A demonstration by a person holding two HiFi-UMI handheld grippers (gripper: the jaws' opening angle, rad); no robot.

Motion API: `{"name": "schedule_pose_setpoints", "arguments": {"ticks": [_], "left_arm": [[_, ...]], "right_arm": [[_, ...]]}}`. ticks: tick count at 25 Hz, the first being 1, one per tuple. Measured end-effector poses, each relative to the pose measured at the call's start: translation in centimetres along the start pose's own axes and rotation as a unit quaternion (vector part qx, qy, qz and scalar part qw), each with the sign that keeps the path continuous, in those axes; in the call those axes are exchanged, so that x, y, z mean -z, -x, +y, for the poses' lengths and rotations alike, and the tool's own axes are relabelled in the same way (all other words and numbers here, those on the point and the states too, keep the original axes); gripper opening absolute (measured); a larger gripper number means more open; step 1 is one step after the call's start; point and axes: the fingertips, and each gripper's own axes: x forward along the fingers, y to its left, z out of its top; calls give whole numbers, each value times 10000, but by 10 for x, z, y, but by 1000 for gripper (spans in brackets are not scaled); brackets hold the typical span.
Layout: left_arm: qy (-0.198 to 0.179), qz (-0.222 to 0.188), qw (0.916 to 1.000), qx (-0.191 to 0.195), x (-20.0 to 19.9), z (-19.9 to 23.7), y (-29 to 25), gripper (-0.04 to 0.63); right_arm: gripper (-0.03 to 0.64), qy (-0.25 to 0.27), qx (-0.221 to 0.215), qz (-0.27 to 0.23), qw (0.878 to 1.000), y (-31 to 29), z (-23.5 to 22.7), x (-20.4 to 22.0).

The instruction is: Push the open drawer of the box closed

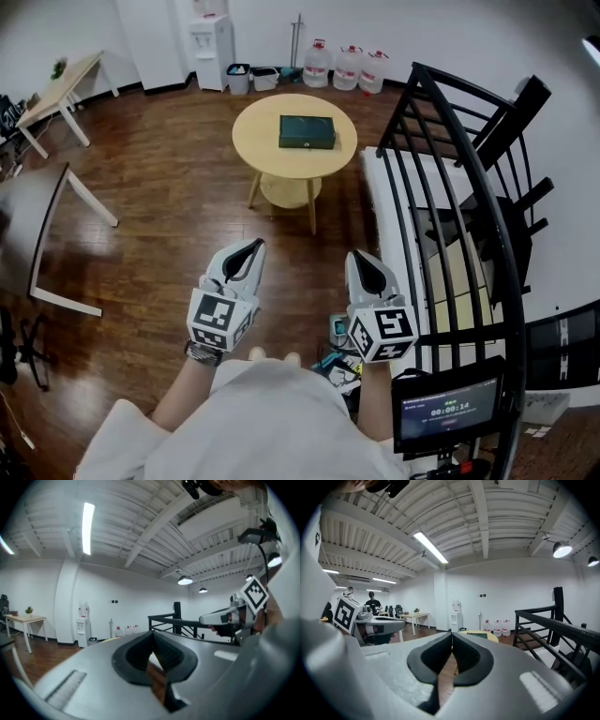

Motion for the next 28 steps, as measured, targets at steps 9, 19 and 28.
{"name": "schedule_pose_setpoints", "arguments": {"ticks": [9, 19, 28], "left_arm": [[-35, 13, 9999, 165, -4, 15, 6, 8], [101, 56, 9996, 275, 8, 7, 4, 8], [78, 79, 9994, 332, 9, 8, 1, 8]], "right_arm": [[5, 80, 187, -39, 9998, -6, 15, -13], [3, 239, 131, 17, 9996, -9, 22, -11], [5, 292, 134, -34, 9995, -13, 26, -11]]}}
